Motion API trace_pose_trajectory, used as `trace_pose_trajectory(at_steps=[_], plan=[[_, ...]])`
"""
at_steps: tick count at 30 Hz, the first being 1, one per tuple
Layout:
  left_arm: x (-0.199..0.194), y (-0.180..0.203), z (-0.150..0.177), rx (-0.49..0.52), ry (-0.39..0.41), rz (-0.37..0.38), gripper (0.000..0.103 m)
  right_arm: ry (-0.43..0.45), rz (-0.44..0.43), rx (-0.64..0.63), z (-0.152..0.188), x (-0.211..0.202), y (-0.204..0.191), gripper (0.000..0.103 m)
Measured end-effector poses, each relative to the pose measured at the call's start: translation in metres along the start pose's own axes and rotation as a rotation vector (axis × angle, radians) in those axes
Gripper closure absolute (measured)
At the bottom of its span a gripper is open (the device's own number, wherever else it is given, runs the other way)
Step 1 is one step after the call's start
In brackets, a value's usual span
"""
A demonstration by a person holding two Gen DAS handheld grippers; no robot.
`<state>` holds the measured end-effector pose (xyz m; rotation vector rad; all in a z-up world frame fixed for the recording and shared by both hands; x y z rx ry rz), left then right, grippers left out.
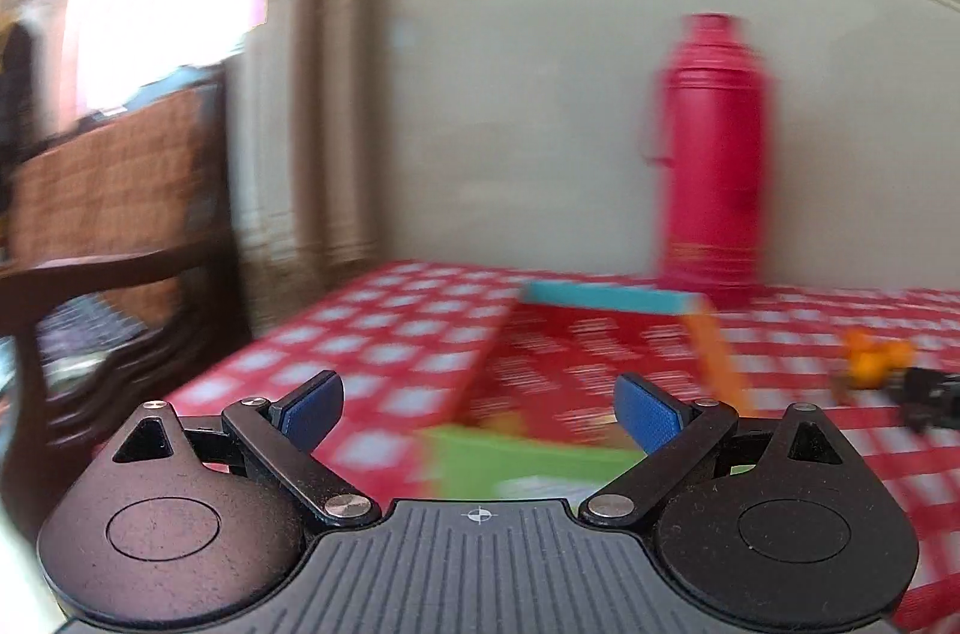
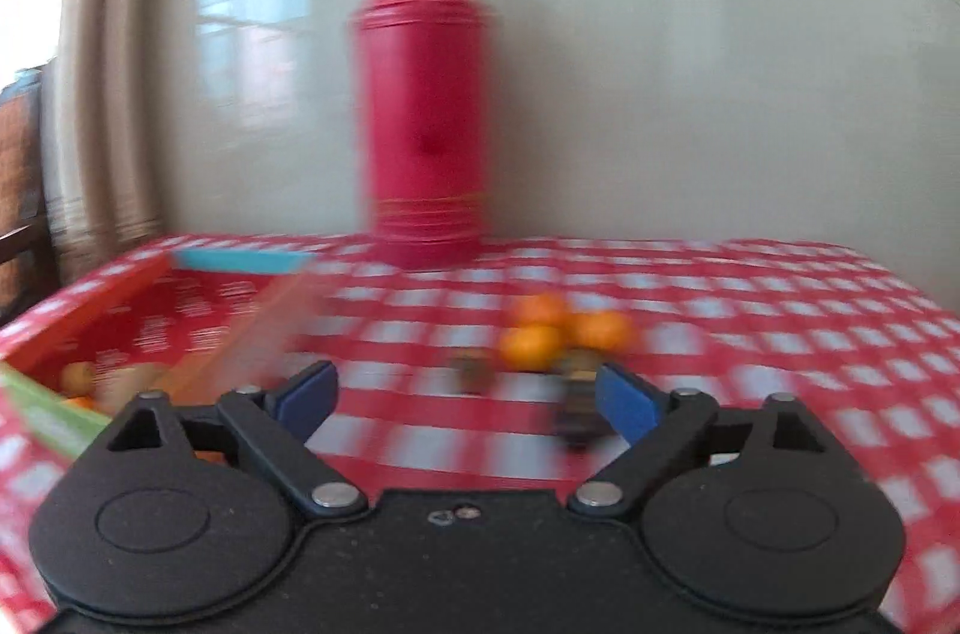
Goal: Organize fruits
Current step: 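Carry the orange into the red box and open the right gripper, then grasp the dark brown round fruit with the left gripper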
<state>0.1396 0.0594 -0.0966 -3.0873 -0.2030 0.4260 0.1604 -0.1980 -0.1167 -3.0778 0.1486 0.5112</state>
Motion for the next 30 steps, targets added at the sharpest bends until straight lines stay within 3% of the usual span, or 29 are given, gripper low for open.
trace_pose_trajectory(at_steps=[4, 7, 11, 14, 22, 27, 30], plan=[[0.007, 0.073, -0.013, 0.061, -0.013, 0.180, 0.007, 0.018, 0.184, 0.061, 0.006, -0.009, 0.054, 0.009], [0.015, 0.133, -0.016, 0.122, -0.032, 0.297, 0.007, 0.019, 0.270, 0.117, 0.011, -0.018, 0.090, 0.009], [0.028, 0.198, -0.008, 0.181, -0.082, 0.401, 0.008, 0.021, 0.363, 0.160, 0.020, -0.028, 0.124, 0.009], [0.039, 0.239, 0.002, 0.203, -0.137, 0.449, 0.017, 0.027, 0.425, 0.170, 0.025, -0.036, 0.142, 0.007], [0.065, 0.287, 0.022, 0.236, -0.209, 0.468, 0.027, 0.051, 0.468, 0.167, 0.027, -0.050, 0.166, 0.007], [0.080, 0.300, 0.029, 0.228, -0.266, 0.469, 0.053, 0.061, 0.472, 0.173, 0.026, -0.054, 0.172, 0.006], [0.082, 0.302, 0.031, 0.221, -0.278, 0.462, 0.057, 0.055, 0.469, 0.176, 0.027, -0.053, 0.173, 0.006]])
Point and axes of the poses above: each gripper's, at about its wrist camera, not at the fingertips, and x roughly the way its jaws point, y to its right, z to its underside, the point moved 3 cm from there along x, roughly the way its jaws point, and after that the axes turned 1 degree about y, right-handed, at the moved point
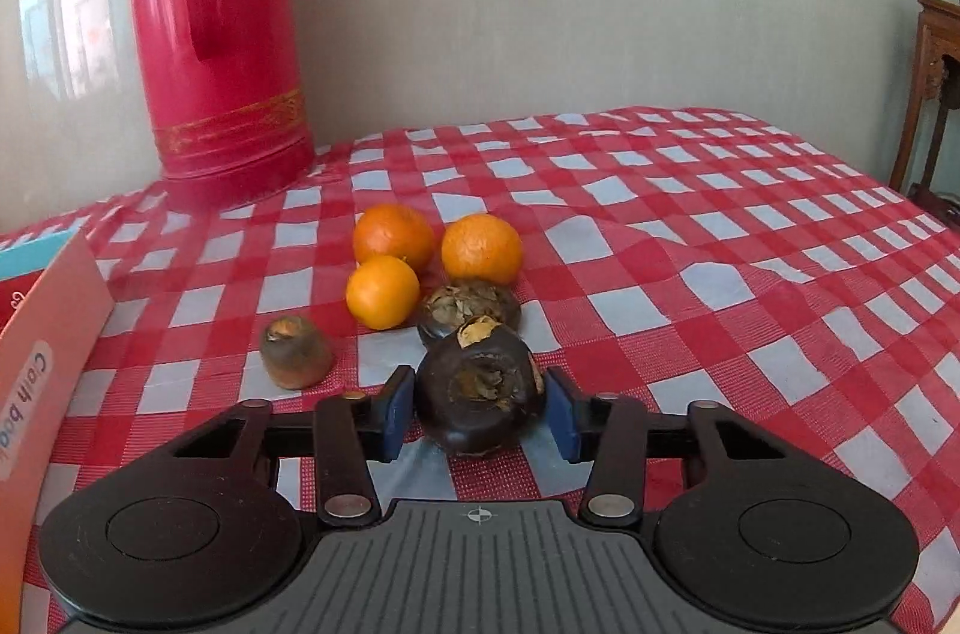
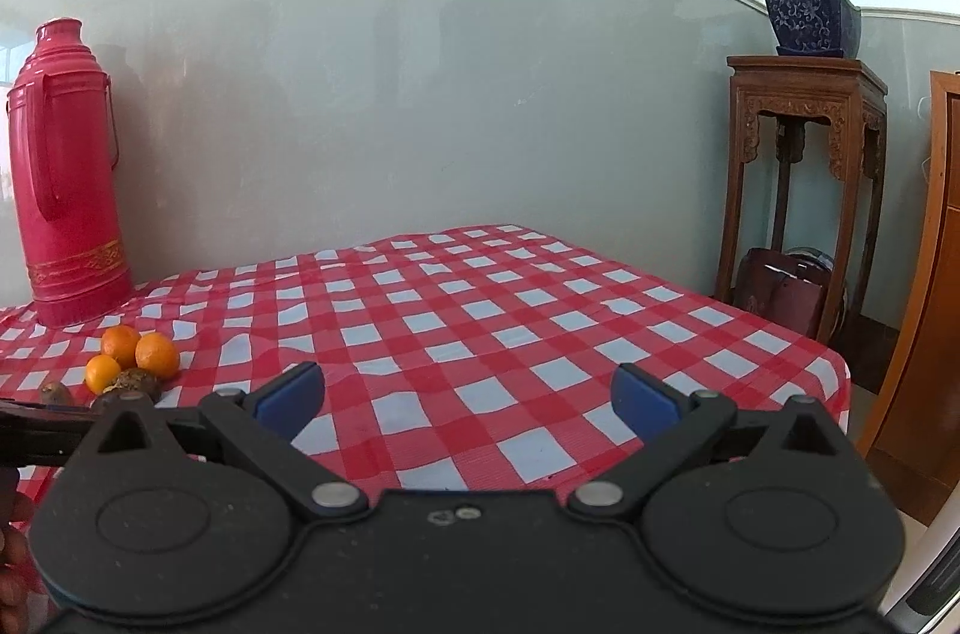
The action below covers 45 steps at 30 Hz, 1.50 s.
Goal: Organize fruits
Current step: 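Grasp the dark brown round fruit with the left gripper, then carry the dark brown fruit into the red box and release it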
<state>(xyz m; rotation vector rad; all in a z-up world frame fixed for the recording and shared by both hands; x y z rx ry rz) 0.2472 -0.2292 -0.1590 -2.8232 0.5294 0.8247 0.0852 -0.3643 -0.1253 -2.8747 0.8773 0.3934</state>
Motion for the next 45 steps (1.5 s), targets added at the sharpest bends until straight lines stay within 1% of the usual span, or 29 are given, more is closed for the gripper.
trace_pose_trajectory(at_steps=[5, 8, 11, 15, 17, 20, 23, 26, 27, 31, 34, 36, 38, 39, 40, 41, 42, 43, 45], plan=[[-0.004, -0.004, 0.000, -0.021, 0.002, 0.006, 0.059, 0.000, -0.013, -0.004, 0.000, 0.000, -0.005, 0.006], [-0.013, -0.009, -0.005, -0.030, 0.036, 0.005, 0.059, -0.001, -0.024, -0.007, 0.000, 0.000, -0.010, 0.006], [-0.030, -0.021, -0.012, -0.033, 0.080, -0.012, 0.059, -0.003, -0.043, -0.011, 0.000, 0.000, -0.017, 0.006], [-0.054, -0.052, -0.020, -0.053, 0.128, -0.077, 0.059, -0.002, -0.084, -0.036, 0.002, -0.002, -0.034, 0.006], [-0.065, -0.072, -0.020, -0.062, 0.147, -0.129, 0.059, -0.003, -0.108, -0.044, 0.002, -0.003, -0.043, 0.006], [-0.081, -0.113, -0.016, -0.074, 0.164, -0.238, 0.059, 0.000, -0.153, -0.057, 0.003, -0.005, -0.058, 0.006], [-0.092, -0.156, -0.005, -0.100, 0.153, -0.345, 0.059, 0.000, -0.203, -0.073, 0.004, -0.008, -0.075, 0.006], [-0.095, -0.197, 0.006, -0.151, 0.116, -0.428, 0.059, 0.001, -0.260, -0.096, 0.006, -0.011, -0.094, 0.006], [-0.096, -0.207, 0.010, -0.165, 0.105, -0.445, 0.059, 0.000, -0.277, -0.102, 0.007, -0.012, -0.100, 0.006], [-0.094, -0.239, 0.025, -0.202, 0.062, -0.486, 0.059, -0.010, -0.335, -0.122, 0.010, -0.016, -0.122, 0.006], [-0.087, -0.254, 0.033, -0.246, 0.014, -0.473, 0.058, -0.014, -0.370, -0.143, 0.013, -0.018, -0.139, 0.006], [-0.085, -0.259, 0.038, -0.272, 0.003, -0.469, 0.058, -0.021, -0.397, -0.152, 0.016, -0.019, -0.150, 0.006], [-0.087, -0.259, 0.042, -0.276, 0.005, -0.466, 0.051, -0.029, -0.423, -0.156, 0.018, -0.019, -0.158, 0.006], [-0.090, -0.260, 0.043, -0.274, 0.011, -0.472, 0.036, -0.034, -0.437, -0.158, 0.019, -0.018, -0.164, 0.007], [-0.094, -0.261, 0.044, -0.272, 0.024, -0.478, 0.028, -0.037, -0.446, -0.160, 0.020, -0.018, -0.167, 0.007], [-0.100, -0.260, 0.045, -0.268, 0.048, -0.482, 0.016, -0.039, -0.455, -0.162, 0.021, -0.017, -0.172, 0.007], [-0.105, -0.259, 0.045, -0.261, 0.061, -0.488, 0.014, -0.043, -0.464, -0.166, 0.021, -0.016, -0.177, 0.008], [-0.110, -0.259, 0.044, -0.257, 0.073, -0.478, 0.014, -0.048, -0.472, -0.166, 0.022, -0.016, -0.180, 0.008], [-0.123, -0.260, 0.044, -0.254, 0.102, -0.490, 0.014, -0.061, -0.492, -0.163, 0.023, -0.014, -0.188, 0.009]])
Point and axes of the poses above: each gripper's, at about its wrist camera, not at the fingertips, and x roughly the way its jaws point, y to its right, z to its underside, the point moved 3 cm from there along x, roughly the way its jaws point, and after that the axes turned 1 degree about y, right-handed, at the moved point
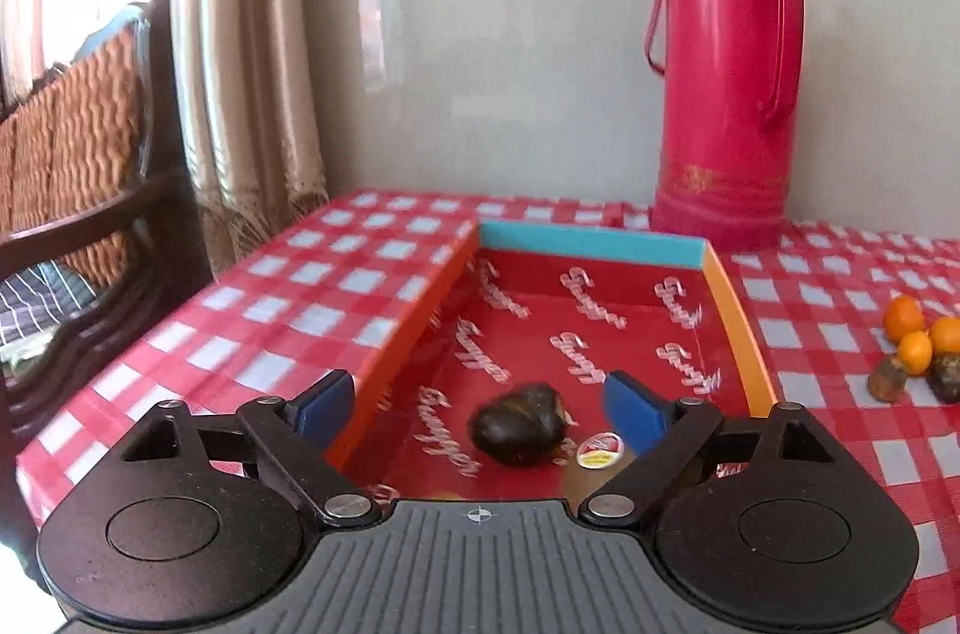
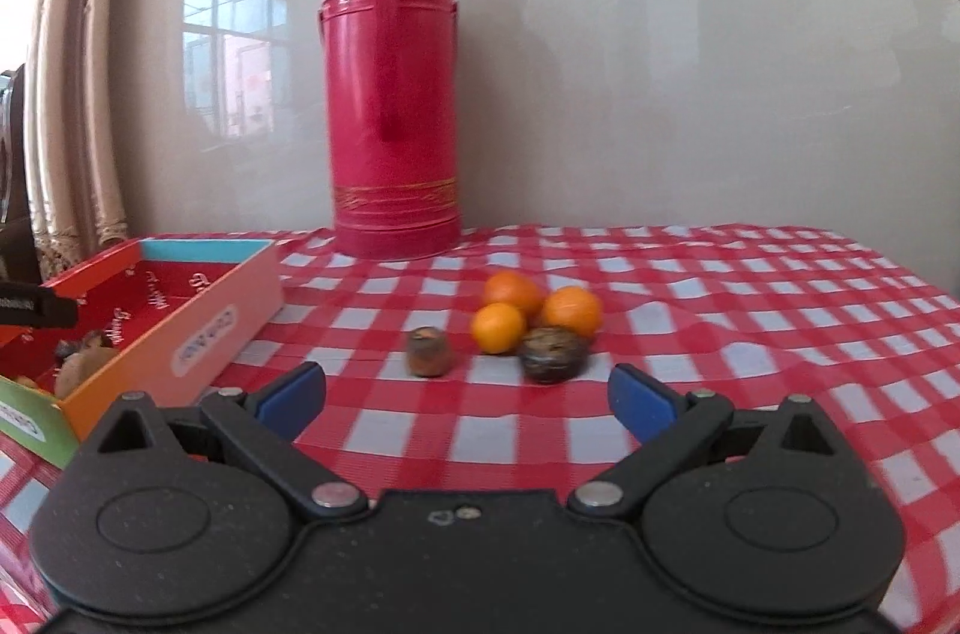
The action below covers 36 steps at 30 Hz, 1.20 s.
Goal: Organize fruits
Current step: 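Carry the dark brown fruit into the red box and release it, then grasp the small brown fruit with the right gripper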
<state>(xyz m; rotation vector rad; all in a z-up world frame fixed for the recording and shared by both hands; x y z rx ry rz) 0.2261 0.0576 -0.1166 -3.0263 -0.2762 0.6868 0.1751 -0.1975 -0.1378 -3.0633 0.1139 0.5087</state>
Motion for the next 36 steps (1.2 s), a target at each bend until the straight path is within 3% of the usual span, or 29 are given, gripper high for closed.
trace_pose_trajectory(at_steps=[5, 11, 17, 25, 33, 36], plan=[[-0.029, -0.036, 0.000, -0.042, 0.070, -0.059, 0.013, -0.025, -0.041, 0.019, -0.004, 0.012, -0.012, 0.016], [-0.059, -0.094, 0.017, -0.100, 0.111, -0.199, 0.011, -0.090, -0.076, 0.045, -0.006, 0.035, -0.026, 0.030], [-0.075, -0.140, 0.042, -0.173, 0.111, -0.310, 0.009, -0.165, -0.039, 0.046, -0.014, 0.067, -0.025, 0.035], [-0.089, -0.178, 0.054, -0.231, 0.138, -0.391, 0.001, -0.239, -0.008, 0.053, -0.021, 0.102, -0.018, 0.055], [-0.093, -0.202, 0.062, -0.273, 0.117, -0.427, 0.000, -0.266, 0.016, -0.001, -0.020, 0.114, -0.026, 0.081], [-0.093, -0.207, 0.064, -0.279, 0.112, -0.430, 0.000, -0.259, -0.004, 0.010, -0.021, 0.114, -0.025, 0.082]])
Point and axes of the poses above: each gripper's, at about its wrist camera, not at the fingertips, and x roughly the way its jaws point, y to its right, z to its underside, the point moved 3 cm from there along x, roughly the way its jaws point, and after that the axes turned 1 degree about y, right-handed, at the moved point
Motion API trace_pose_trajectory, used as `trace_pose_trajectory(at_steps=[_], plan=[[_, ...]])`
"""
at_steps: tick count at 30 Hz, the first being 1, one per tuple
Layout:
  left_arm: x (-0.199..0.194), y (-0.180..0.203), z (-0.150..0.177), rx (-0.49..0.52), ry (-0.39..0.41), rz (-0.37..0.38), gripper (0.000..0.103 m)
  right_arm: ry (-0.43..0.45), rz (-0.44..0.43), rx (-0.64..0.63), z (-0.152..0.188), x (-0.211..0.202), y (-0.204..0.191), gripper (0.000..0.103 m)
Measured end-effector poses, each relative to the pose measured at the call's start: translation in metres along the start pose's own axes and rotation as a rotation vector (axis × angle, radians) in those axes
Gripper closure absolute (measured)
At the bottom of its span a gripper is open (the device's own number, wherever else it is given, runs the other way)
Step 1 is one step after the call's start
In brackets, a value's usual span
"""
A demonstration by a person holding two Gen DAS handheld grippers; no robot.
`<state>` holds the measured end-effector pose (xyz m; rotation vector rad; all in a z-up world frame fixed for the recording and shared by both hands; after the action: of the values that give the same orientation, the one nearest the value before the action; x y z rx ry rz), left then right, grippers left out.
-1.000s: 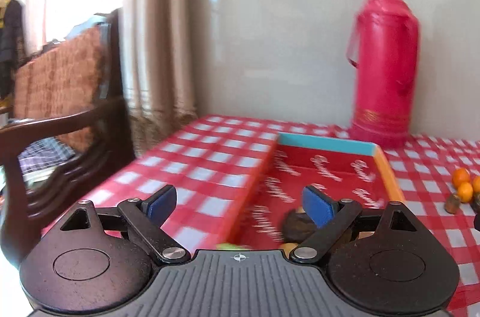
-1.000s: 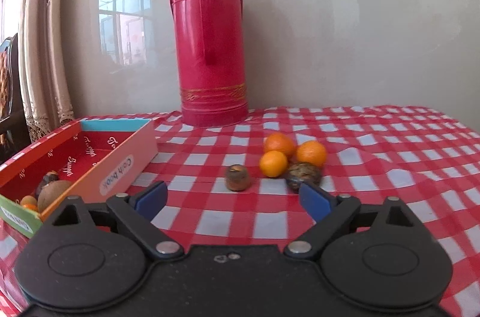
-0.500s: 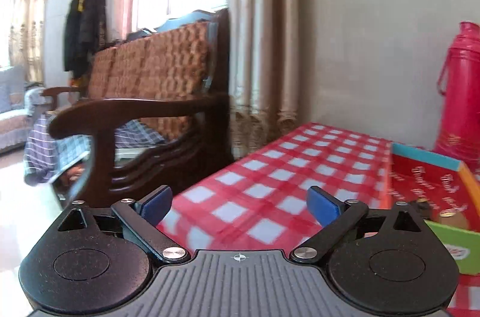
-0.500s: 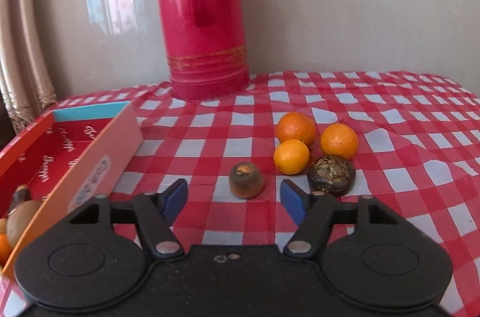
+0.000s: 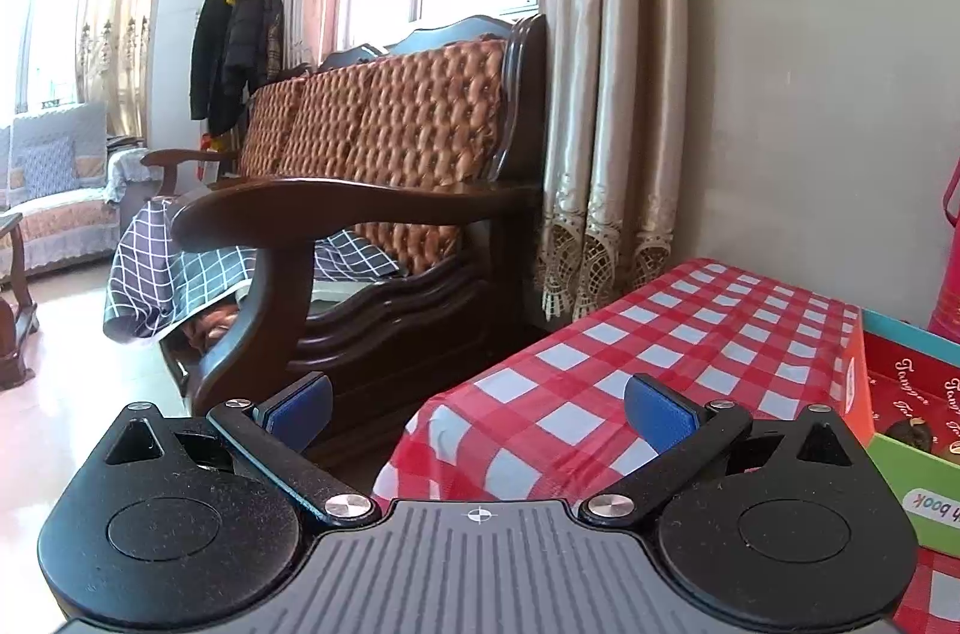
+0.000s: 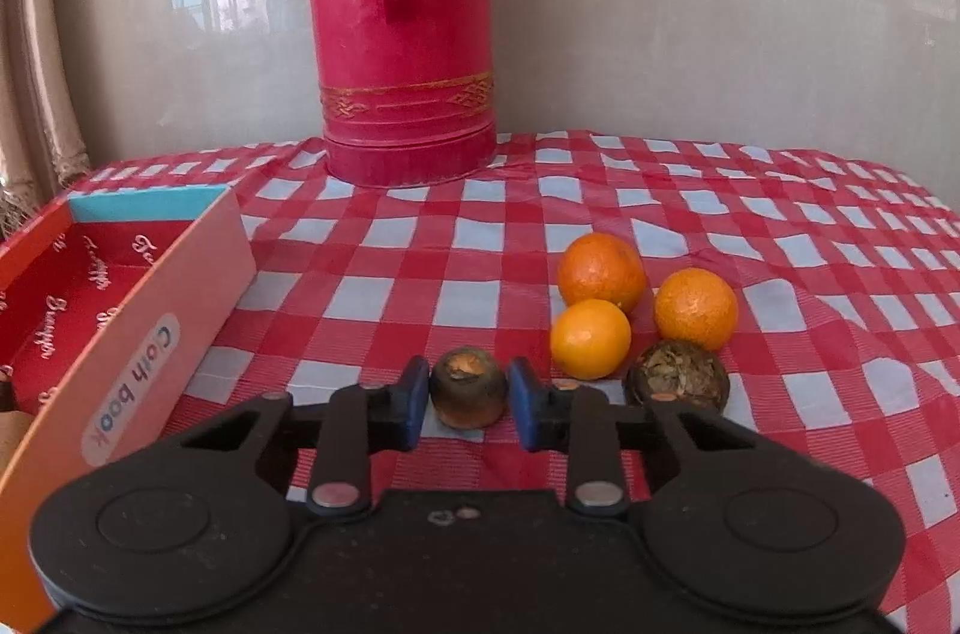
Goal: Organize fruits
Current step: 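Grasp the small brown fruit with the right gripper, then carry the small brown fruit into the red box and release it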
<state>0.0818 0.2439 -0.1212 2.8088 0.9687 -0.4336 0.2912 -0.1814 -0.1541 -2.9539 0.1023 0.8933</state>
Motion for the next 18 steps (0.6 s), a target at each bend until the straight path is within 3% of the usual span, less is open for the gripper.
trace_pose_trajectory(at_steps=[7, 11, 18], plan=[[0.004, -0.013, 0.001, -0.043, -0.011, -0.020, 0.000, 0.051, -0.077, -0.016, -0.005, -0.016, -0.022, 0.082], [0.005, -0.017, 0.002, -0.047, -0.016, -0.024, 0.000, 0.116, -0.193, -0.030, -0.013, -0.039, -0.049, 0.082], [0.005, -0.023, 0.002, -0.054, -0.015, -0.033, 0.000, 0.129, -0.393, -0.099, -0.013, -0.063, -0.106, 0.082]])
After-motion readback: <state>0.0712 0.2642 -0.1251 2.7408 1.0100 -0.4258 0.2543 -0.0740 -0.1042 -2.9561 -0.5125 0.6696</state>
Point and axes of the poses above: each gripper's, at about its wrist camera, not at the fingertips, and x roughly the way its jaws point, y to its right, z to its underside, the point moved 3 cm from there along x, roughly the way its jaws point, and after that the axes turned 1 degree about y, right-handed, at the moved point
